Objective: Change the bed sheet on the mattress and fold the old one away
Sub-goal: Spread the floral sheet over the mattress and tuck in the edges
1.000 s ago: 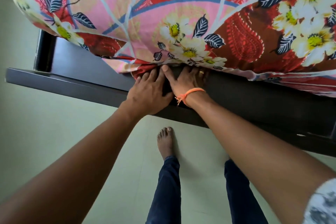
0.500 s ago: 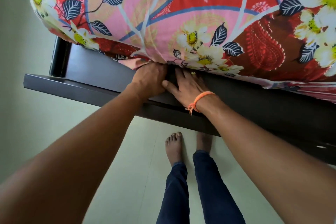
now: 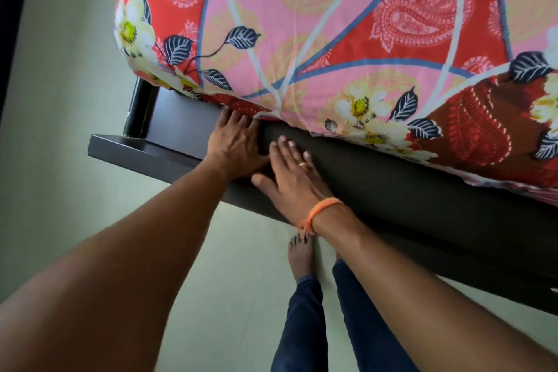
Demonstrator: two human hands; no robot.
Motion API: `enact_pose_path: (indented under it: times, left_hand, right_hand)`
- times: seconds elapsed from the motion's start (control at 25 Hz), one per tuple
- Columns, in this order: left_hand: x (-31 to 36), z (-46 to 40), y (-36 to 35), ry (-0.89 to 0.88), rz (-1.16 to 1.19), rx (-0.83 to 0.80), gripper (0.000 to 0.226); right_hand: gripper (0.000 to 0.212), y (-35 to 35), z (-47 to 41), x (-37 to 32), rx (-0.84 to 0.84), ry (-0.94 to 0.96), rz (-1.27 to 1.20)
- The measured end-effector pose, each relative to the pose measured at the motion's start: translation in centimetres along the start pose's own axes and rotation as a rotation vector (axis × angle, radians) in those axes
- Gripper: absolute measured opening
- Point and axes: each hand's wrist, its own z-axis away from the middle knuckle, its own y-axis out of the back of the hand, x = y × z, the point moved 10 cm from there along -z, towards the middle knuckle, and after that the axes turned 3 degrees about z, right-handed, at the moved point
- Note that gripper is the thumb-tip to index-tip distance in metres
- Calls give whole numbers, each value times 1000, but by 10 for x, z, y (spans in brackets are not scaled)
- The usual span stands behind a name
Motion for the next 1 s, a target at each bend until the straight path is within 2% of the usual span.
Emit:
enact_pose_path:
  times: [0.08, 0.2, 0.32, 0.4, 0.44, 0.52, 0.6, 0.68, 0.76, 0.84, 0.92, 1.0]
  left_hand:
    - [-15, -8, -4, 28, -32, -79, 94]
    - [-21, -15, -7, 5, -76, -93, 87]
    - [-13, -5, -3, -138, 38, 15, 77]
    - [-33, 10, 10, -155, 263, 97, 64]
    - [-50, 18, 18, -124, 295, 165, 59]
    - [-84, 29, 29, -113, 146, 251, 57]
    - [-101, 26, 22, -176, 27, 179, 66]
    - [-105, 16, 19, -196, 51, 98, 74]
    - [-105, -4, 18, -180, -10, 22, 77]
    - [-109, -20, 13, -167, -57, -125, 77]
    - [-118, -26, 6, -89, 115, -260, 72]
    - [-109, -19, 15, -163, 99, -166, 73]
  right_hand:
    - [84, 6, -11, -9, 13, 125, 33]
    - [85, 12, -50, -2, 30, 14, 33]
    - [96, 13, -59, -5, 123, -42, 136]
    - [102, 16, -72, -13, 141, -78, 50]
    - [102, 18, -80, -18, 147, -120, 1]
    - [96, 19, -102, -33, 157, -241, -29]
    - [95, 10, -109, -37, 136, -407, -30]
    - [89, 7, -105, -45, 156, -452, -50]
    - [75, 10, -98, -69, 126, -372, -22]
    - [71, 18, -96, -92, 131, -280, -82]
    - [78, 23, -103, -86, 150, -270, -14]
    - [86, 20, -108, -66, 134, -347, 32]
